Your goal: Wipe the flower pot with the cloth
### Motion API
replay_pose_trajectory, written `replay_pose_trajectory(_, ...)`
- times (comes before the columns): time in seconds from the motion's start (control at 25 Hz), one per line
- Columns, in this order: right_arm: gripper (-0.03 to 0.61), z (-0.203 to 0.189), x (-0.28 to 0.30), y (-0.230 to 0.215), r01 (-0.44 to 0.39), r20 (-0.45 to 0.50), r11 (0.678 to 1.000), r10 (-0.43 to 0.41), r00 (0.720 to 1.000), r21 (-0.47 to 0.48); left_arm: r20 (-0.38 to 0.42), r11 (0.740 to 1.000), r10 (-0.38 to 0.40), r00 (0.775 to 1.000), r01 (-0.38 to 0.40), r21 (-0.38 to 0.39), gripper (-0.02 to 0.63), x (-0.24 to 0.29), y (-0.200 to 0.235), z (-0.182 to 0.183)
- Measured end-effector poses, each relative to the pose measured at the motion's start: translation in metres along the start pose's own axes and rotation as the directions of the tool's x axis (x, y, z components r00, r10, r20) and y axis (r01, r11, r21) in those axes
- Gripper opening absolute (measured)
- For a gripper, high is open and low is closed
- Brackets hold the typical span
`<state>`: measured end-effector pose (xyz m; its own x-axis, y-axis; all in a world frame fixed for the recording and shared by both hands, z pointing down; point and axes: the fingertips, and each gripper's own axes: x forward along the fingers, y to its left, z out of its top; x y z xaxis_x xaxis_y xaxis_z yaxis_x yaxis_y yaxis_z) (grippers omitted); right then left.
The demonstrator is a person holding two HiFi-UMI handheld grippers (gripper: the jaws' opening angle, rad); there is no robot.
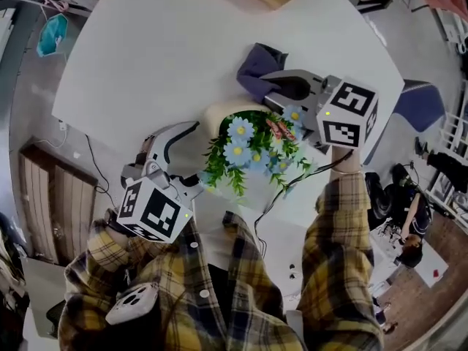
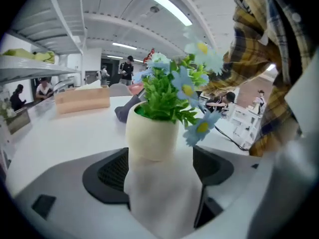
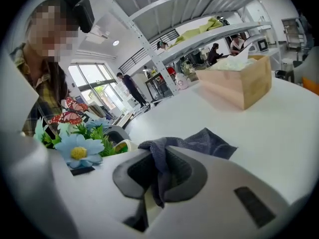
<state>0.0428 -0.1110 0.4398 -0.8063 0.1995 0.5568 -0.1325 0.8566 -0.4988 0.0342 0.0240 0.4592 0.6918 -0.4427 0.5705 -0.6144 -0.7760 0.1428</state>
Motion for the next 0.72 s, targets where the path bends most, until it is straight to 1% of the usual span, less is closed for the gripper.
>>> replay_pose_trajectory(0.08,0.014,-0.001,0.002,0.003,0.015,0.013,1.000,-0.015,1.000,0.005,0.004,0.995,0.083,0.997,-0.083,-0.053,0.396,0.000,-0.005,-0.001)
replay_pose_trajectory(0.12,0.014,-0.002,0.003,0.005,0.020,0.016,1.000,-0.020,1.000,0.006,0.017,0.990,0.112,0.994,-0.110,-0.086,0.396,0.000,-0.007,0.001)
replay_pose_trajectory(0.24,0.014,-0.003,0.002,0.006,0.034,0.021,0.999,-0.034,0.999,0.008,0.067,0.974,0.168,0.984,-0.155,-0.164,0.396,0.003,-0.009,0.012)
replay_pose_trajectory(0.4,0.014,-0.006,0.000,0.007,0.040,0.029,0.999,-0.041,0.999,0.017,0.100,0.960,0.217,0.971,-0.194,-0.201,0.396,0.009,-0.006,0.022)
replay_pose_trajectory(0.48,0.014,-0.007,0.000,0.007,0.033,0.024,0.999,-0.033,0.999,0.019,0.103,0.961,0.216,0.971,-0.193,-0.198,0.396,0.010,-0.001,0.023)
replay_pose_trajectory(0.56,0.014,-0.009,0.001,0.008,0.023,0.014,1.000,-0.024,1.000,0.020,0.102,0.970,0.196,0.975,-0.178,-0.168,0.396,0.011,0.004,0.023)
replay_pose_trajectory(0.72,0.014,-0.015,-0.004,0.006,0.021,0.021,0.999,-0.021,1.000,0.035,0.097,0.991,0.107,0.990,-0.098,-0.087,0.394,0.017,0.007,0.026)
